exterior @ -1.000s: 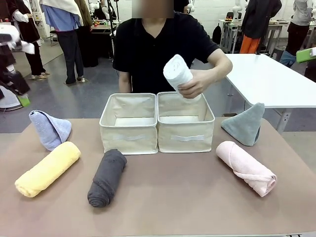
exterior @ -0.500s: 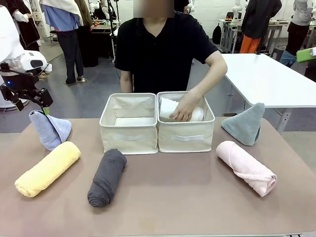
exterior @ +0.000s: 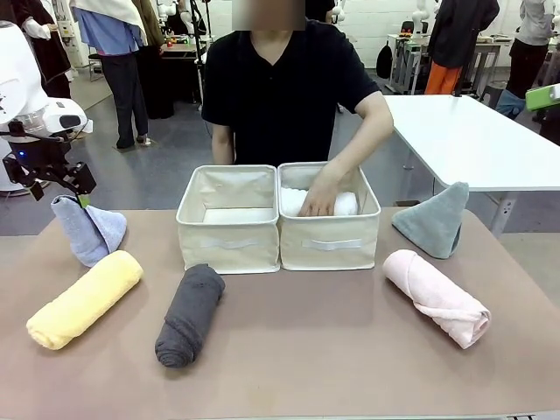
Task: Sort the towels based on their folding style.
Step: Pick up one triangle-folded towel and place it in the left Fabric basket.
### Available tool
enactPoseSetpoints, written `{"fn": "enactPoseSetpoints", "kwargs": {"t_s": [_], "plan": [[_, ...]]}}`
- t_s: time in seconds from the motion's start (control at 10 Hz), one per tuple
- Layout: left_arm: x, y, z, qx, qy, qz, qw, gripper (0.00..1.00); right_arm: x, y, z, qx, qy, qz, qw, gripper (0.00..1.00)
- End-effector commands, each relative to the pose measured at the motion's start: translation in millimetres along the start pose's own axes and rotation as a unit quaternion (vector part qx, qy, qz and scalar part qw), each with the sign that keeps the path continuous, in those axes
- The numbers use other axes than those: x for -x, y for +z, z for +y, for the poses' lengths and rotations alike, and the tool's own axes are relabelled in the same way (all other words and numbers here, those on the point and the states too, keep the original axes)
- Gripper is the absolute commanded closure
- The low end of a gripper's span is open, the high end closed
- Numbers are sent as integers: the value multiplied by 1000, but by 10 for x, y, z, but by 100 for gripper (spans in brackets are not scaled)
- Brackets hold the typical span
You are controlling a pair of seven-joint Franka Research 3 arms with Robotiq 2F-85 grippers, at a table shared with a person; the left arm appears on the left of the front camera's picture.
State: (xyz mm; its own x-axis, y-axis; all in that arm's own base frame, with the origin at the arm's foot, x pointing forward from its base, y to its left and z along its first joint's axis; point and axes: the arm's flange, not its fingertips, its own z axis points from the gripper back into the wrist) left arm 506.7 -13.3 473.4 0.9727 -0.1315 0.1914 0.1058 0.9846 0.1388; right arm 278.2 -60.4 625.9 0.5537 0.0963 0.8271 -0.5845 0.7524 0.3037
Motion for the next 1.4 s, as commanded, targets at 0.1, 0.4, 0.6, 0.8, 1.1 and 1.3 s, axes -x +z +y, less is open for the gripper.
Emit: {"fn": "enactPoseSetpoints", "kwargs": {"t_s": [0.1, 0.4, 0.6, 0.8, 1.1, 1.3], "plan": [[7, 27, 23, -14, -6, -2, 1000, 0, 10, -14, -5, -13, 6, -2, 1000, 0], [-185, -350, 43, 23, 12, 53, 998, 0, 10, -14, -5, -13, 6, -2, 1000, 0], [-284, -495, 39, 30, 21, 68, 997, 0, 10, -14, -5, -13, 6, -2, 1000, 0], [-336, -626, 40, 51, 18, 84, 995, 0, 10, -14, -5, -13, 6, -2, 1000, 0], [-313, -579, 62, 50, 19, 84, 995, 100, 10, -14, -5, -13, 6, -2, 1000, 0], [-295, -552, 77, 46, 22, 88, 995, 100, 10, -14, -5, -13, 6, -2, 1000, 0]]}}
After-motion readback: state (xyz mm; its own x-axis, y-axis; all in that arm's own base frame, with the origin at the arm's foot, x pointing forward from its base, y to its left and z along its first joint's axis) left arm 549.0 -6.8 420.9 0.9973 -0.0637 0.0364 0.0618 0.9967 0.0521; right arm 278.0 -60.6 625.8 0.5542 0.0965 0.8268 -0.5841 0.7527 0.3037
